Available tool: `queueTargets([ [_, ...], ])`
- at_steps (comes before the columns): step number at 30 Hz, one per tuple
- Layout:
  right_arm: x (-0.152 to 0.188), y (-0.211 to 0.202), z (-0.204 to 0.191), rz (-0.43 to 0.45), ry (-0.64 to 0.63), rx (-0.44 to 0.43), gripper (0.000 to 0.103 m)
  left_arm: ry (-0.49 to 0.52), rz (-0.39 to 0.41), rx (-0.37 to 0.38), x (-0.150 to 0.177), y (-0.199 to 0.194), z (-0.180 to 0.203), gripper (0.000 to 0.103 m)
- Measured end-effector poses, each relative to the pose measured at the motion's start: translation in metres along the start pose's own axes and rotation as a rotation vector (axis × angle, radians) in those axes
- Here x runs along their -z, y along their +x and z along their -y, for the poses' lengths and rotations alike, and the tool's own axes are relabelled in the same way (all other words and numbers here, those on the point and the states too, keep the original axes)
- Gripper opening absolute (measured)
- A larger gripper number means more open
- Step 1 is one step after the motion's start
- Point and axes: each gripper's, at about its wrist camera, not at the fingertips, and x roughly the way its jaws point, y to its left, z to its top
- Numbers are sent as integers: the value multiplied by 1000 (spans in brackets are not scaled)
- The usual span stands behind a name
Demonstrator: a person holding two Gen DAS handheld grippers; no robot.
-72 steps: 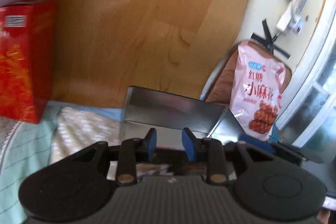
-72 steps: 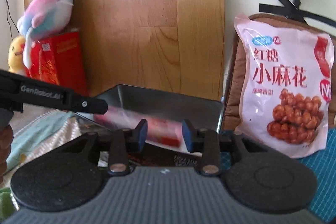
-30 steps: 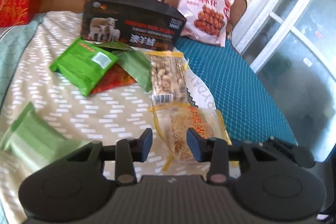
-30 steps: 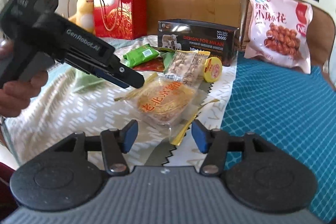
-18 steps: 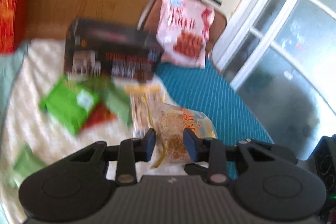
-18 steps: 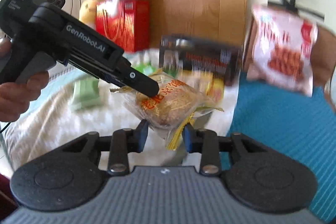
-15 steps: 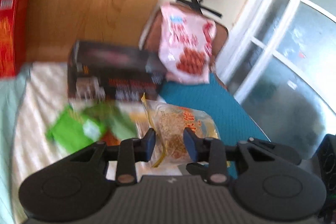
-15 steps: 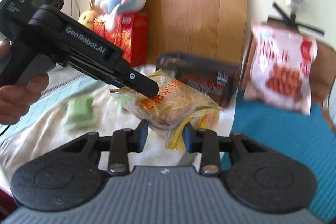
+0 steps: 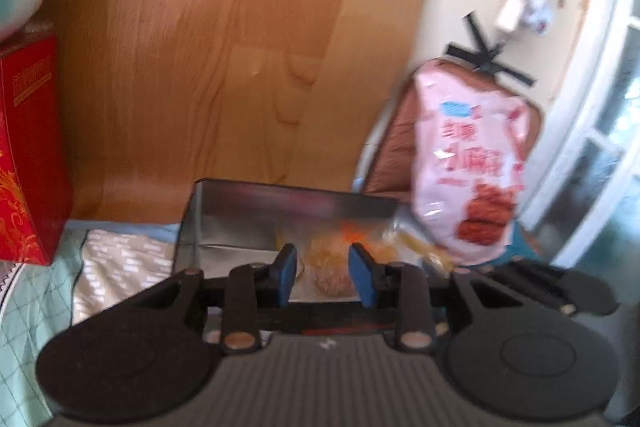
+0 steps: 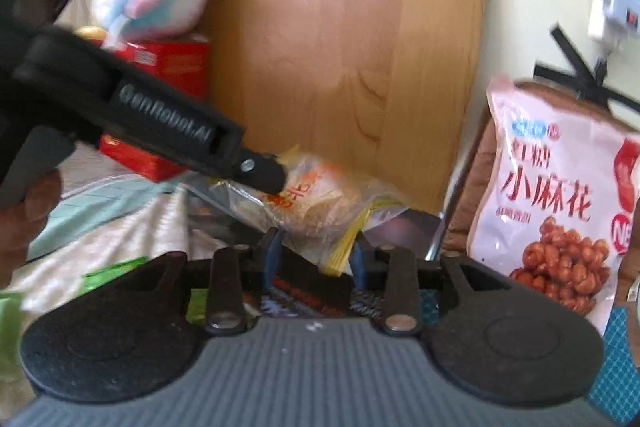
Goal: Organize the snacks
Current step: 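Carry the mooncake into the black tin box and open the left gripper, then grasp the light-green square pastry with the left gripper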
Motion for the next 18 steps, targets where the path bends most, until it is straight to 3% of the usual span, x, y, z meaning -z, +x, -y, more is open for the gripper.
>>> queueTargets([
  [2, 2, 2, 7, 0, 37, 26, 40, -26, 22, 22, 4, -7, -12, 28],
  [6, 15, -24, 20, 32, 152, -20, 39, -64, 35, 30, 15, -31, -47, 28],
  [10, 39, -34, 28, -53, 307, -153, 39, -72, -59, 9, 38, -32, -66, 28],
  [13, 48, -22, 22, -130, 348, -179, 39, -100, -154, -39, 53, -14, -73, 28],
  [15, 49, -14, 16, -174, 382, -212, 39, -152, -222, -15, 65, -3, -78, 28],
  [18, 52, -2, 5, -216, 431, -279, 39, -95, -197, -41, 80, -17, -67, 26],
])
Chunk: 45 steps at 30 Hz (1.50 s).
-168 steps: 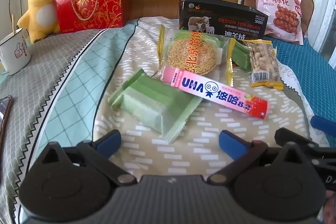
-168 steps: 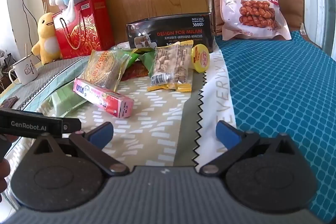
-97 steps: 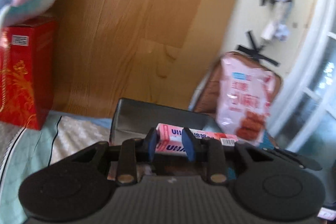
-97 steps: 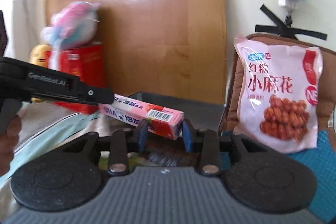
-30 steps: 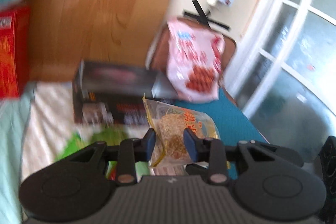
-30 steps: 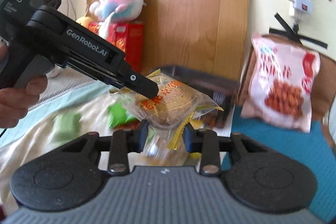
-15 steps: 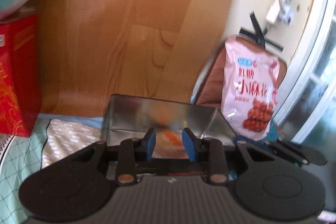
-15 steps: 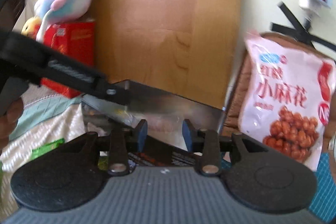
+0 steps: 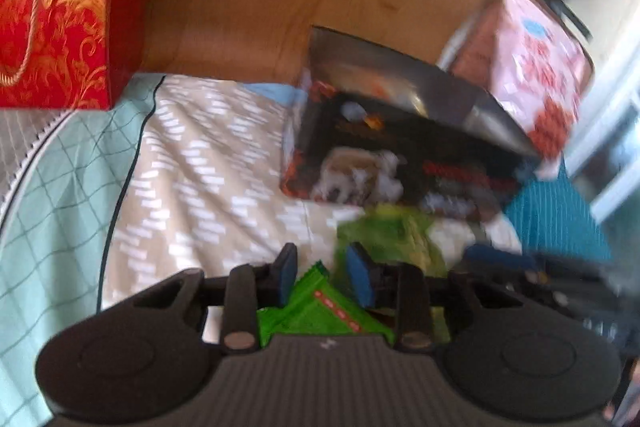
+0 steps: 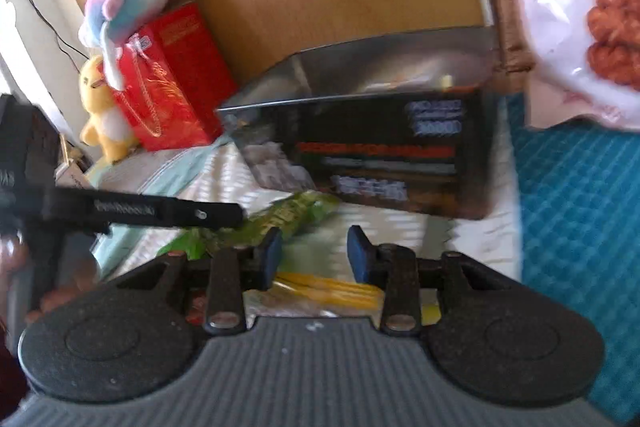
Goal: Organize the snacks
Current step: 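Grasp the light-green square pastry with the left gripper, then carry the green pastry into the black tin and release it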
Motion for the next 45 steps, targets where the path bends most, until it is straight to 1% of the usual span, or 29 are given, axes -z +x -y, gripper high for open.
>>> queueTargets([
  [2, 1, -3, -11, -10, -17, -17, 37, 21, -4, 6, 13, -12, 5, 27],
  [3, 3, -5, -15, -22, -26, -41, 40, 23, -8, 15, 21, -18, 6, 27],
  [4, 7, -8, -22, -33, -54, -56, 40, 18, -7, 21, 28, -25, 6, 27],
  [7, 20, -19, -39, -35, -146, -51, 42, -22, -7, 54, 51, -43, 4, 27],
  [9, 29, -30, -48, -40, -185, -52, 44, -34, -7, 85, 69, -57, 4, 27],
  [10, 36, -37, -54, -40, -210, -50, 45, -37, -11, 95, 72, -59, 6, 28],
  [12, 45, -46, -63, -38, -257, -45, 49, -40, -10, 107, 81, -69, 7, 36],
  [14, 55, -55, -70, -40, -304, -35, 50, -27, -3, 103, 85, -77, 7, 40],
  [17, 65, -64, -76, -33, -354, 16, 50, -39, 25, 111, 87, -93, 4, 40],
  [19, 72, -75, -76, -23, -370, 27, 53, -40, 44, 105, 86, -101, 4, 39],
  [20, 75, -77, -76, -31, -380, 36, 59, -36, 50, 103, 86, -105, 4, 39],
  [22, 83, -78, -74, -58, -405, 92, 60, -30, 52, 103, 86, -108, 8, 39],
  [24, 89, -78, -69, -84, -405, 132, 64, -13, 56, 109, 86, -110, 15, 39],
  [26, 91, -82, -66, -79, -403, 164, 69, 16, 73, 91, 85, -115, 21, 39],
  [27, 92, -85, -66, -70, -406, 179, 69, 25, 94, 63, 85, -117, 24, 39],
  [29, 94, -92, -69, -42, -424, 207, 69, 16, 114, 35, 81, -121, 23, 39],
  [30, 95, -96, -72, -24, -439, 223, 69, 0, 115, 39, 79, -122, 22, 39],
  [32, 99, -101, -78, 4, -469, 242, 69, -14, 97, 75, 74, -120, 23, 39],
  [34, 101, -104, -85, 20, -487, 217, 69, 6, 70, 112, 72, -112, 32, 39],
  [36, 103, -100, -89, 12, -497, 186, 69, 21, 17, 145, 72, -97, 43, 39],
  [39, 107, -88, -92, -13, -504, 200, 69, 42, -51, 165, 72, -71, 58, 41],
  [41, 105, -80, -84, -32, -469, 198, 69, 54, -78, 195, 70, -56, 65, 43],
  [42, 102, -76, -77, -39, -432, 177, 68, 63, -79, 206, 70, -52, 69, 45],
  [43, 100, -72, -73, -45, -397, 158, 69, 72, -82, 210, 69, -46, 73, 45],
  [45, 100, -68, -70, -28, -366, 137, 67, 84, -102, 220, 69, -36, 80, 38],
])
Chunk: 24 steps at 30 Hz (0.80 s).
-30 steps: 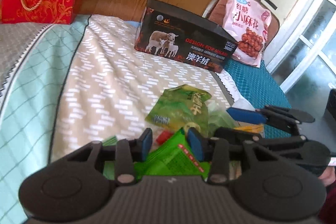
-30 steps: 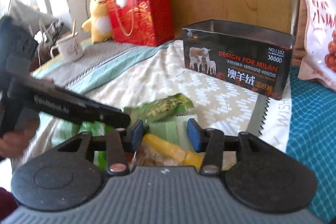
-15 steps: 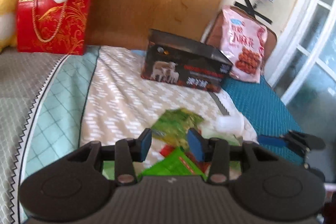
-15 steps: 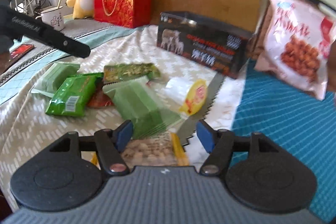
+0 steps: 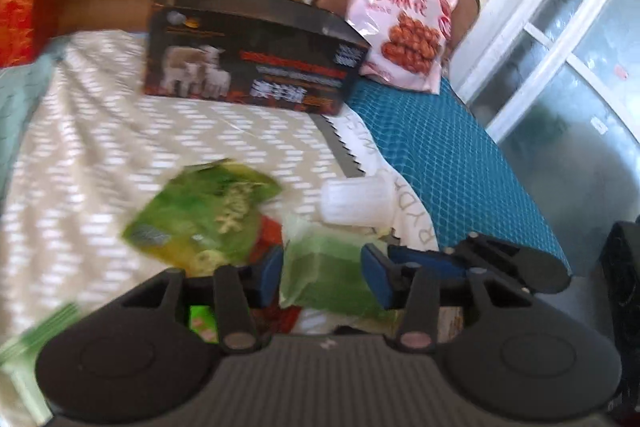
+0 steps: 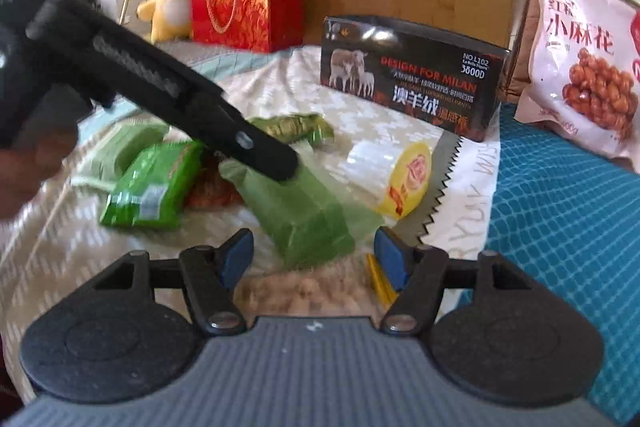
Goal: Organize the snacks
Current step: 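Carry the green pastry into the black tin and release it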
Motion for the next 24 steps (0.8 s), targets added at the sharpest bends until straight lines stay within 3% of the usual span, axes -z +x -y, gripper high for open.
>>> queueTargets([
  [3, 0, 1, -6, 30, 20, 38, 50, 39, 11, -23, 2, -2, 6, 29],
  [5, 3, -3, -13, 58, -6, 48, 45, 38, 19, -11, 4, -12, 6, 25],
  [9, 1, -15, -19, 120, -36, 42, 43, 35, 86, 12, -7, -42, 4, 25],
  [14, -36, -21, -10, 270, -78, 57, 43, 78, 240, 0, -54, -65, 7, 25],
  [18, -79, 2, 18, 318, -130, 107, 43, 57, 313, -38, -106, -40, -6, 25],
  [24, -133, 71, 72, 234, -129, 144, 43, -30, 288, -96, -163, 23, -44, 26],
])
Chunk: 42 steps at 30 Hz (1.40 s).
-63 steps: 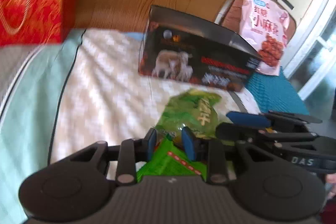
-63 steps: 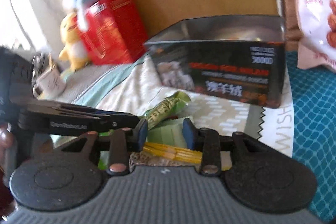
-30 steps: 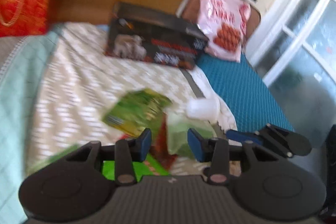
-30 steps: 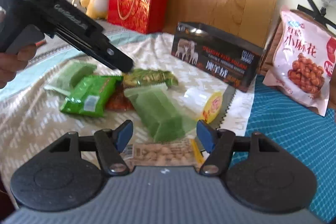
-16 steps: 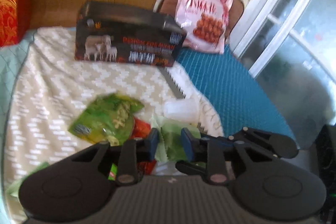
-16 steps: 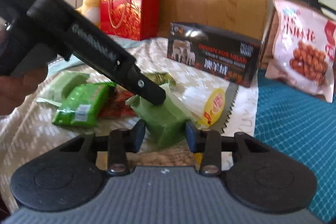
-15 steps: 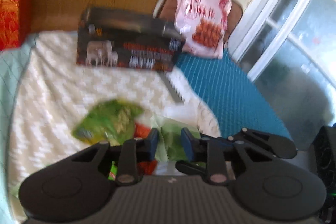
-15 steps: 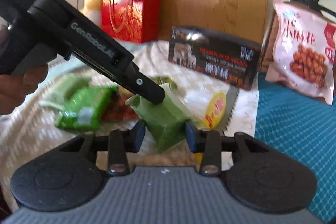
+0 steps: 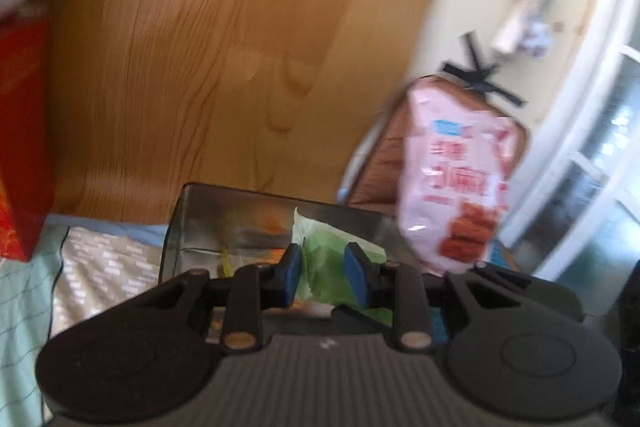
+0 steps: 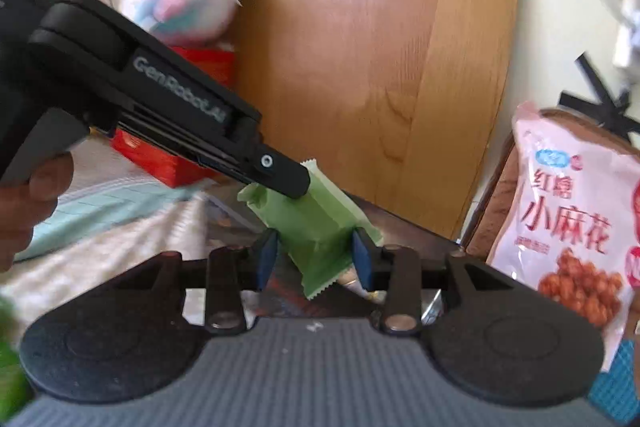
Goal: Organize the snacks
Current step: 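Carry the green pastry into the black tin and release it, then grasp the bright green packet with the left gripper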
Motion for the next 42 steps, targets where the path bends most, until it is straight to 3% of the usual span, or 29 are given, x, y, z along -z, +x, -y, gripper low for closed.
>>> queueTargets([
  [4, 0, 15, 17, -12, 58, 5, 48, -46, -51, -44, 8, 24, -17, 24],
  [9, 7, -10, 30, 15, 145, -21, 48, 2, -14, -83, 17, 9, -15, 24],
  [13, 26, -37, 30, 1, 193, -44, 49, 57, 25, -151, 28, -24, -3, 26],
  [16, 42, -64, 24, -3, 217, -29, 51, 67, 7, -161, 45, -47, 1, 28],
  [21, 73, -107, 10, -41, 289, -6, 51, -18, -31, -183, 90, -100, -28, 28],
  [27, 84, -129, -34, -80, 321, -164, 51, -147, -66, -257, 143, -179, -83, 28],
  [31, 76, -123, -81, -101, 262, -309, 51, -217, -70, -250, 173, -221, -102, 29],
  [35, 68, -117, -126, -122, 176, -379, 55, -233, -83, -192, 188, -234, -103, 29],
  [39, 63, -114, -163, -112, 57, -338, 70, -209, -84, -132, 192, -232, -95, 29],
  [42, 65, -102, -180, -163, -50, -220, 73, -202, -101, -105, 198, -225, -88, 29],
])
